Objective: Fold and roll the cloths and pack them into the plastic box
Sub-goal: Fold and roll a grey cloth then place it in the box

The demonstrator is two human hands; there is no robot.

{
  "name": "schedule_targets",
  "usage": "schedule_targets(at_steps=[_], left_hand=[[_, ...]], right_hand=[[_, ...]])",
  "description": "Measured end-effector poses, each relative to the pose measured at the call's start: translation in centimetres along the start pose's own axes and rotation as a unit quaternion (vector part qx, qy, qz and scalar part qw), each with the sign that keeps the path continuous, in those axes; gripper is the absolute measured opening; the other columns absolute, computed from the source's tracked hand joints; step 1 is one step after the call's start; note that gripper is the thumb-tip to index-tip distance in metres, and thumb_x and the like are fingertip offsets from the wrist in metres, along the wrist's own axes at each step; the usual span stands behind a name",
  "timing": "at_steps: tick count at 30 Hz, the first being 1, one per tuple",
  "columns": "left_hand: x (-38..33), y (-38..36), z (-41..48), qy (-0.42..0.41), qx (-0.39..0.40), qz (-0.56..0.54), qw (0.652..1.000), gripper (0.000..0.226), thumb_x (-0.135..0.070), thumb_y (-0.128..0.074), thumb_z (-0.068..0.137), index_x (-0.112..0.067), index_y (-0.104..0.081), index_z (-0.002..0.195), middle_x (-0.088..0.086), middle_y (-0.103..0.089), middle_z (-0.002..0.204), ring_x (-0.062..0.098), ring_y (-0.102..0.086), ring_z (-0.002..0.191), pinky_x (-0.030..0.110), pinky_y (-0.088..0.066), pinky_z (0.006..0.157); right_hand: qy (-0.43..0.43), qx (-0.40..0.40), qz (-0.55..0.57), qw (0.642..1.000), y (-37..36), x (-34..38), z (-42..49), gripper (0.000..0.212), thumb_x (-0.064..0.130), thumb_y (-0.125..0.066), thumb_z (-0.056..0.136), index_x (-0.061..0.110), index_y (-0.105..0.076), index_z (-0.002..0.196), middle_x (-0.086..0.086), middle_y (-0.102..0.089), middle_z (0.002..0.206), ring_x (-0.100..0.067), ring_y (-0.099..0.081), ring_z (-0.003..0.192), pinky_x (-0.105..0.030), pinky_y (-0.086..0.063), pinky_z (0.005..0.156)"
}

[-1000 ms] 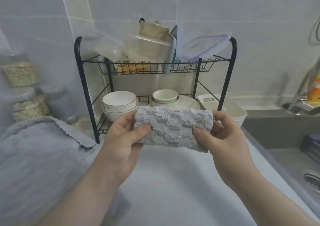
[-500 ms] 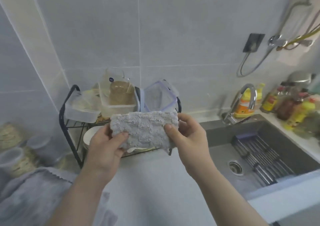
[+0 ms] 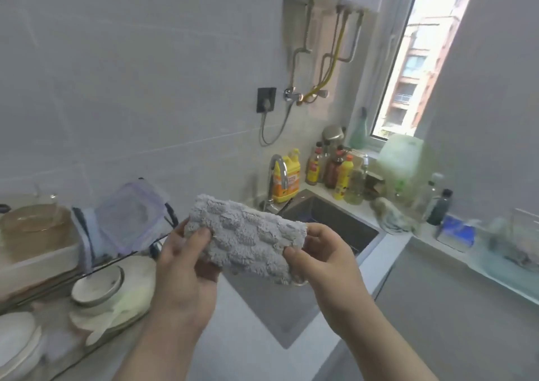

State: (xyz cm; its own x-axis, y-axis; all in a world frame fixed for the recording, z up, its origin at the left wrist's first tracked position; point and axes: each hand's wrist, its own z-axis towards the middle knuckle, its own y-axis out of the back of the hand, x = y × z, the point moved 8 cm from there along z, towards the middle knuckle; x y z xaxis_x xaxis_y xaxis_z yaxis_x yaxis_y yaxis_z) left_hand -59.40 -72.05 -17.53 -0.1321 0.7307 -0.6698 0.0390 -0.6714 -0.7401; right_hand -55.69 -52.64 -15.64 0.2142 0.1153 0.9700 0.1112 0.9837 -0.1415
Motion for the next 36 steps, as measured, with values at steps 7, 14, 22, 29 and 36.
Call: schedule_targets(at_steps=[7,14,22,29,36], left_hand=[[17.2,-16.0,-2.1,0.236,0.148,-0.062,0.958,0.049,-0.021,-0.090,0.049,-0.014,-0.074,0.095,0.014,-0.071,0.101,0.024,-0.071,0.081,0.036,-0.059,0.065],[33.6,-30.0,-3.1,0.266,0.248,0.051,0.930,0.036,-0.002,-0.071,0.058,-0.011,-0.066,0.092,0.013,-0.072,0.088,0.022,-0.070,0.070,0.033,-0.058,0.058],[49.5,-44.2,-9.9,0.357,0.404,0.089,0.837,0.041,-0.004,-0.073,0.057,-0.013,-0.073,0.097,0.023,-0.069,0.106,0.034,-0.068,0.091,0.046,-0.055,0.078],[62.3,-50.2,-12.2,0.456,0.417,0.103,0.779,0.040,-0.002,-0.064,0.074,-0.002,-0.062,0.114,0.031,-0.062,0.116,0.046,-0.062,0.104,0.060,-0.042,0.098],[75.2,-56.1,-8.1,0.412,0.376,0.224,0.799,0.031,-0.020,-0.067,0.084,-0.015,-0.054,0.111,0.010,-0.073,0.097,0.027,-0.072,0.088,0.041,-0.055,0.075]], right_hand=[[0.035,-0.226,0.061,0.972,17.2,1.2,0.0,0.020,0.003,-0.072,0.072,0.013,-0.064,0.088,-0.007,-0.067,0.077,-0.019,-0.061,0.071,-0.031,-0.050,0.063],[0.044,-0.294,-0.068,0.952,38.5,4.9,-0.6,0.067,0.047,-0.071,0.051,0.021,-0.060,0.111,0.006,-0.067,0.107,-0.005,-0.064,0.094,-0.019,-0.052,0.075],[-0.021,-0.271,-0.117,0.955,55.1,7.3,0.3,0.052,0.018,-0.068,0.069,0.028,-0.055,0.119,0.000,-0.070,0.109,-0.018,-0.068,0.100,-0.039,-0.055,0.089],[-0.057,-0.310,-0.094,0.944,66.8,5.5,-0.5,0.073,0.017,-0.071,0.067,0.040,-0.043,0.131,0.010,-0.063,0.123,-0.012,-0.064,0.110,-0.040,-0.052,0.096],[-0.083,-0.433,-0.134,0.888,80.1,2.9,5.2,0.064,0.010,-0.064,0.068,0.037,-0.048,0.124,0.005,-0.066,0.112,-0.009,-0.068,0.095,-0.028,-0.057,0.077]])
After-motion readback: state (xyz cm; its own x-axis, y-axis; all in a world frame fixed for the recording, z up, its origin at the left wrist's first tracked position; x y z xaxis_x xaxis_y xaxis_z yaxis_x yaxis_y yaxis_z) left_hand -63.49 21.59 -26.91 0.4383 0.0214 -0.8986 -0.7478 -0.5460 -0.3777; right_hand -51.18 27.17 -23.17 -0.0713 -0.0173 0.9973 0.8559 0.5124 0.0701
